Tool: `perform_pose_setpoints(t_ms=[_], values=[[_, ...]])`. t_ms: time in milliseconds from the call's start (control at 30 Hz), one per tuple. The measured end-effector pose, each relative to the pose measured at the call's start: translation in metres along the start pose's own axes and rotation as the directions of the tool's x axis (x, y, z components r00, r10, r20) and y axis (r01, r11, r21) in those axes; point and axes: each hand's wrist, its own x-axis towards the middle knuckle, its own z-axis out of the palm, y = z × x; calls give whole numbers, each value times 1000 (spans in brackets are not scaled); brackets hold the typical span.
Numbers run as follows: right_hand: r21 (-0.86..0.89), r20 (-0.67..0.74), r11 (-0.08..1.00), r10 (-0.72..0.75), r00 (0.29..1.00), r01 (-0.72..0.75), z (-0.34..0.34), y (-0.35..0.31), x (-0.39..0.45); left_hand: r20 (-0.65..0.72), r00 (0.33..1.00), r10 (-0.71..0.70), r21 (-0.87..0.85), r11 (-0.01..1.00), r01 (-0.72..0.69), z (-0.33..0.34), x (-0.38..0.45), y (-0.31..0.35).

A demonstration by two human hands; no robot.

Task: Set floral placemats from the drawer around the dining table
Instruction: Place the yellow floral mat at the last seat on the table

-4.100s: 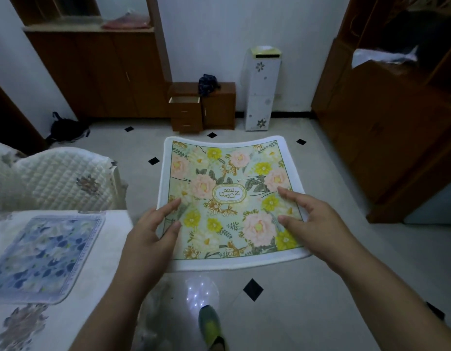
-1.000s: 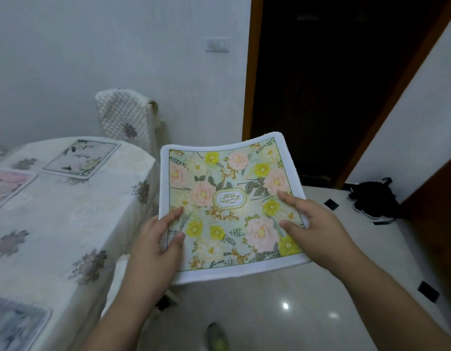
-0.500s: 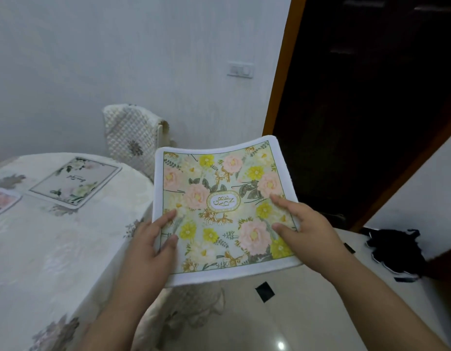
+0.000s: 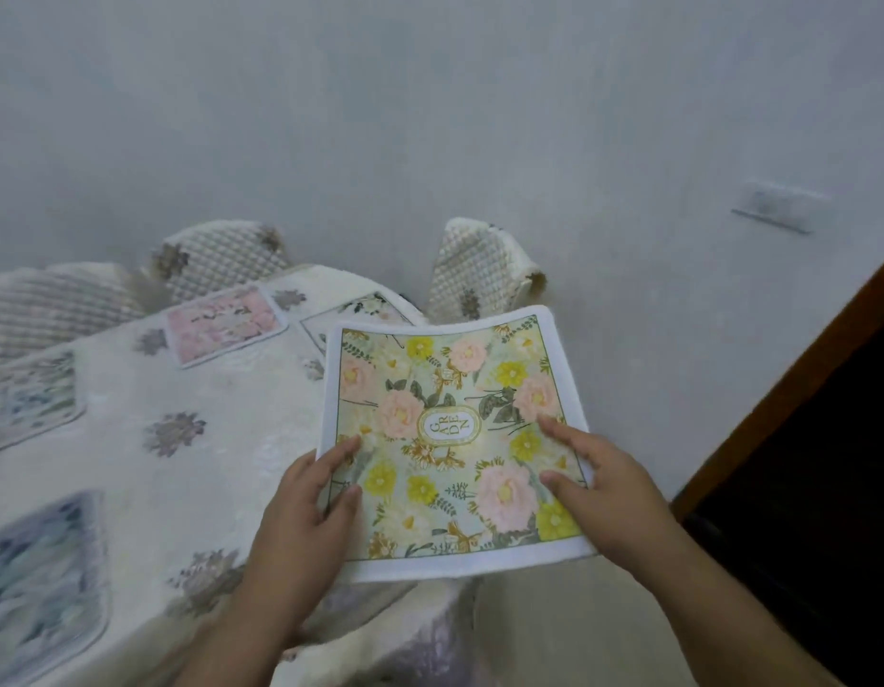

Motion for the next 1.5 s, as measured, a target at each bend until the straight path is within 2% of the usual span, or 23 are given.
perform_pose_setpoints(t_ms=[200, 433, 633, 800, 967, 1233, 1400, 1500], values=[[-34, 301, 987, -142, 943, 159, 26, -9, 83, -255, 944, -211, -12, 976, 216, 1, -17, -13], [-43, 493, 950, -249, 834, 309, 102, -24, 138, -382, 856, -347, 0, 927, 376, -19, -19, -49], [-90, 569, 943, -216, 794, 321, 162, -41, 177, -322, 840, -437, -61, 895, 442, -45, 14, -91], [-128, 579, 943, -181, 795, 308, 209, -41, 214, -284, 825, -489, -44, 866, 498, -67, 50, -131], [-181, 585, 933, -153, 797, 312, 263, -31, 257, -325, 783, -530, 15, 825, 565, -75, 89, -182], [-242, 655, 918, -83, 751, 313, 358, 13, 323, -349, 666, -659, -33, 719, 694, -47, 136, -265], [-253, 680, 912, -69, 730, 322, 391, 51, 347, -337, 620, -709, -62, 673, 737, -26, 149, -300], [-261, 712, 904, -58, 700, 340, 404, 79, 353, -286, 608, -741, -52, 646, 762, -18, 148, -322]])
